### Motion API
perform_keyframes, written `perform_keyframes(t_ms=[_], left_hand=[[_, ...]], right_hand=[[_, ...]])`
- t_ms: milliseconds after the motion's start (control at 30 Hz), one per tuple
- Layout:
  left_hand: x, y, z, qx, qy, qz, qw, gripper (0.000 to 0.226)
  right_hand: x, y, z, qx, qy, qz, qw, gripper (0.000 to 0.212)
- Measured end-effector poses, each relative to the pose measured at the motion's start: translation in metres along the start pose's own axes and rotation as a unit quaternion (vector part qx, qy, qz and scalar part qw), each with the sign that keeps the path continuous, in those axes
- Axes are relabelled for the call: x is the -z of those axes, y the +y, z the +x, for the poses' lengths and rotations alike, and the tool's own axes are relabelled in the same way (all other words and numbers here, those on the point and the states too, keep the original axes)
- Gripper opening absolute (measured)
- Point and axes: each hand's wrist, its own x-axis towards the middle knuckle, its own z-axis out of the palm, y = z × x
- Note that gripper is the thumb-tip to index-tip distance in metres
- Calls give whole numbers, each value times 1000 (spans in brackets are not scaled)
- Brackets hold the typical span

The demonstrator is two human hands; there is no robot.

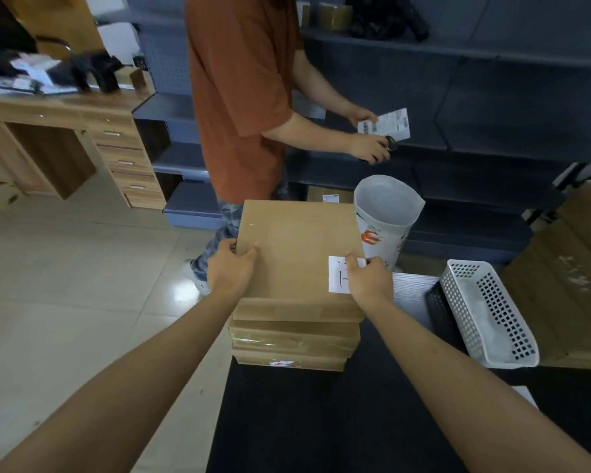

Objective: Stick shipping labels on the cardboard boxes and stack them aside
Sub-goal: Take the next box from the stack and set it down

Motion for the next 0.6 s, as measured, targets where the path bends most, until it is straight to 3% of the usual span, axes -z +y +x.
perform_keyframes(t_ms=[300, 600], left_hand=[[-39, 27, -63, -13, -39, -26, 999, 41], [-131, 74, -168, -27, -39, -16, 999, 42]], right_hand=[[68, 55, -1, -23, 29, 32, 999, 48], [171, 166, 19, -23, 39, 50, 998, 48]])
